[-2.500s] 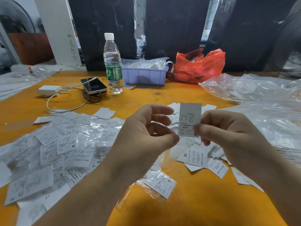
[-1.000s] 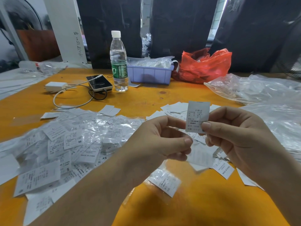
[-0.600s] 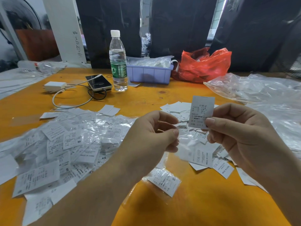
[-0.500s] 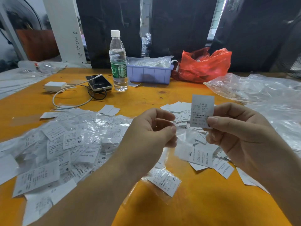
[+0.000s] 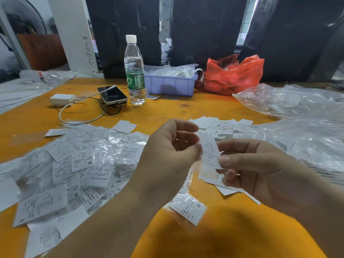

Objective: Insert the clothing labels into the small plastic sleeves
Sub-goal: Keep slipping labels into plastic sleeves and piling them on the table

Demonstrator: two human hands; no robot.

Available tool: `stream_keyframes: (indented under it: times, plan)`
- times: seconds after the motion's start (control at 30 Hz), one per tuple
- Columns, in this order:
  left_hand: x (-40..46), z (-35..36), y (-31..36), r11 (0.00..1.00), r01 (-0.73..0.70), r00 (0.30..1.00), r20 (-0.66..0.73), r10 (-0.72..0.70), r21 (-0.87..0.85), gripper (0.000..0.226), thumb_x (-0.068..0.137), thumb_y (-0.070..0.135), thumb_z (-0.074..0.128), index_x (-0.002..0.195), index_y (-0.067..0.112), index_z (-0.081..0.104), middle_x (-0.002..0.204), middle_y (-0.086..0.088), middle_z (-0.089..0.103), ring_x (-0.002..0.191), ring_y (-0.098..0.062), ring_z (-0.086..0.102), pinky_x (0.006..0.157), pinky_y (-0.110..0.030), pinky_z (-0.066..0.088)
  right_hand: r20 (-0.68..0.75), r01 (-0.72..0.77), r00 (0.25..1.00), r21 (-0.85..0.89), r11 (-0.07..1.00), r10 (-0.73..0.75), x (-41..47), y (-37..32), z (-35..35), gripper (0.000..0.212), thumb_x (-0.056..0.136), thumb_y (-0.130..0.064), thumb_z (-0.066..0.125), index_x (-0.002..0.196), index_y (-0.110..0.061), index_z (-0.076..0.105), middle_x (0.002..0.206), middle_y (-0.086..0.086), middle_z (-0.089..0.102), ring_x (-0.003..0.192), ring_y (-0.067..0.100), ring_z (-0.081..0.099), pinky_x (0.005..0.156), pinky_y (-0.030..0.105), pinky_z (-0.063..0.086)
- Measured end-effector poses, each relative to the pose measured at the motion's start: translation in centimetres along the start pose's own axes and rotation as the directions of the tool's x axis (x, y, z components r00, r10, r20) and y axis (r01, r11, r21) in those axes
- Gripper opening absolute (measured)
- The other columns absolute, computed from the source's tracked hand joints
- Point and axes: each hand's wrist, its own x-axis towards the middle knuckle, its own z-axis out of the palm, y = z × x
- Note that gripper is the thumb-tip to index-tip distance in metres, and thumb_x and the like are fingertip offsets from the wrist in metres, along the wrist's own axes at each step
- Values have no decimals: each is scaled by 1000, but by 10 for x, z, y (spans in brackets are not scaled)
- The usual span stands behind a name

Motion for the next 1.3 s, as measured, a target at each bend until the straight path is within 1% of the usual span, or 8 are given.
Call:
stream_keyframes:
  times: [0.13,0.23,0.37,0.47,0.7,0.97,1.13,1.3]
  plan:
    - [1,-3,-1,1000,-17,999,-29,18,20,28,81,9,76,94,32,66,87,6,71,84,-10,69,77,-26,59,-141,122,982,-18,992,-123,1,-4,-1,26,53,4,75,74,-12,77,69,10,68,50,12,52,52,22,51]
    - [0,-3,1,998,-44,999,-19,45,46,29,81,10,76,94,33,66,86,9,69,81,-6,67,73,-19,56,-229,257,930,-147,955,-286,-1,-8,-1,16,54,-9,74,67,-18,75,69,8,70,53,13,51,52,21,50]
    - [-3,0,2,987,-97,995,20,95,127,30,81,11,76,95,35,64,86,11,68,80,-5,66,69,-14,53,-201,408,815,-468,784,-544,-7,-9,-1,16,70,-9,72,78,-23,73,81,1,76,60,5,61,57,16,50]
    - [-5,3,2,974,-139,990,47,133,177,32,81,8,75,95,35,64,87,11,67,79,-7,66,68,-15,54,-153,432,767,-595,678,-623,-8,-6,0,14,74,-14,69,83,-26,71,82,-5,75,67,7,67,60,14,51]
    - [-10,7,5,890,-279,960,111,256,361,40,82,7,72,96,42,57,91,15,62,83,-6,63,73,-16,52,-144,418,699,-712,564,-701,-12,-5,7,16,76,-19,67,86,-30,69,84,-7,74,79,23,70,71,53,57]
    - [-10,7,5,899,-263,965,102,243,350,43,82,8,73,99,43,55,95,17,61,84,-4,63,71,-13,52,-71,344,682,-847,405,-728,-13,-3,9,10,77,-20,64,75,-30,67,76,-16,70,62,20,61,56,39,51]
    - [-9,8,5,929,-229,973,94,211,290,46,81,7,74,106,39,53,94,15,62,82,-6,64,72,-19,55,-78,331,689,-851,409,-720,-13,-2,10,10,77,-20,63,75,-29,67,74,-17,70,59,18,60,54,38,50]
    - [-7,8,4,961,-182,982,78,169,207,51,81,5,74,110,39,51,93,13,66,78,-6,66,71,-19,56,-127,350,718,-783,514,-684,-11,-2,6,19,82,-7,72,78,-26,69,77,-11,73,70,23,68,62,48,56]
